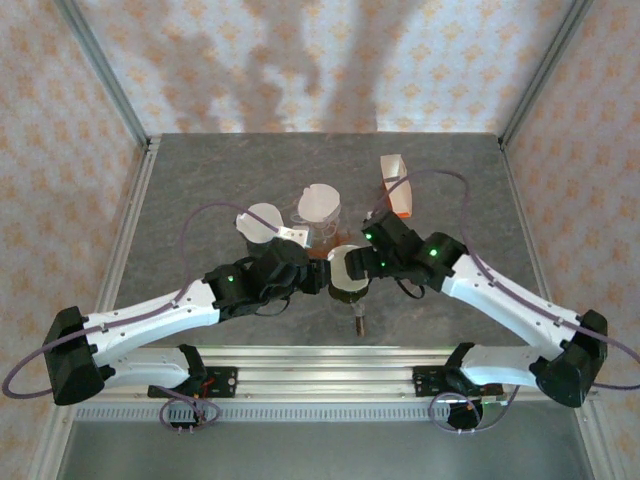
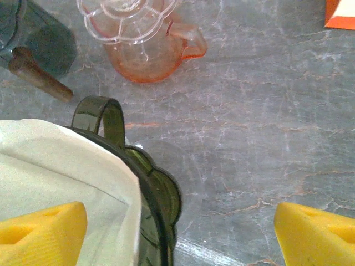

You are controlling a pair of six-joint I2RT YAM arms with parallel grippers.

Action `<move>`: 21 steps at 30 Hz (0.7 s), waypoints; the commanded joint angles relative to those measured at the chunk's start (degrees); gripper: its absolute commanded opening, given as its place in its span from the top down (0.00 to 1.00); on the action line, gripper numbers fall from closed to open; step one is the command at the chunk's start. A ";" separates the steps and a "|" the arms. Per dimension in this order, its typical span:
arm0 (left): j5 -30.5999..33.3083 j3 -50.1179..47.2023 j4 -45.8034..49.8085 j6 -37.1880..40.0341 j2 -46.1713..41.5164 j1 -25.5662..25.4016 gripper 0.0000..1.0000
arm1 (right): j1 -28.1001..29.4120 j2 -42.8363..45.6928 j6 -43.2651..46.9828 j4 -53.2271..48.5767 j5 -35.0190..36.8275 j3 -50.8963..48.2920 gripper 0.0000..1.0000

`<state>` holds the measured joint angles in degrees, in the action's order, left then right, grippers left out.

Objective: Place the coffee filter in the dripper

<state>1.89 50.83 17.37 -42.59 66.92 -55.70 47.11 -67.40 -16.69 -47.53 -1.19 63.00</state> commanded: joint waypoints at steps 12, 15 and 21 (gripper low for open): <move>0.71 -0.07 1.29 -0.13 0.45 0.50 0.63 | -1.98 4.82 -2.10 -2.96 2.79 -2.63 0.12; 0.79 -0.26 1.22 -0.13 0.41 0.53 0.63 | -2.02 5.06 -2.09 -3.44 3.28 -2.49 0.12; 0.62 -0.20 0.96 -0.04 0.74 0.54 0.64 | -2.11 5.39 -0.46 -0.68 0.76 -1.95 0.12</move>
<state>1.89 50.83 17.34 -42.59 66.92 -55.70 45.32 -62.83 -17.91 -49.36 -0.25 60.73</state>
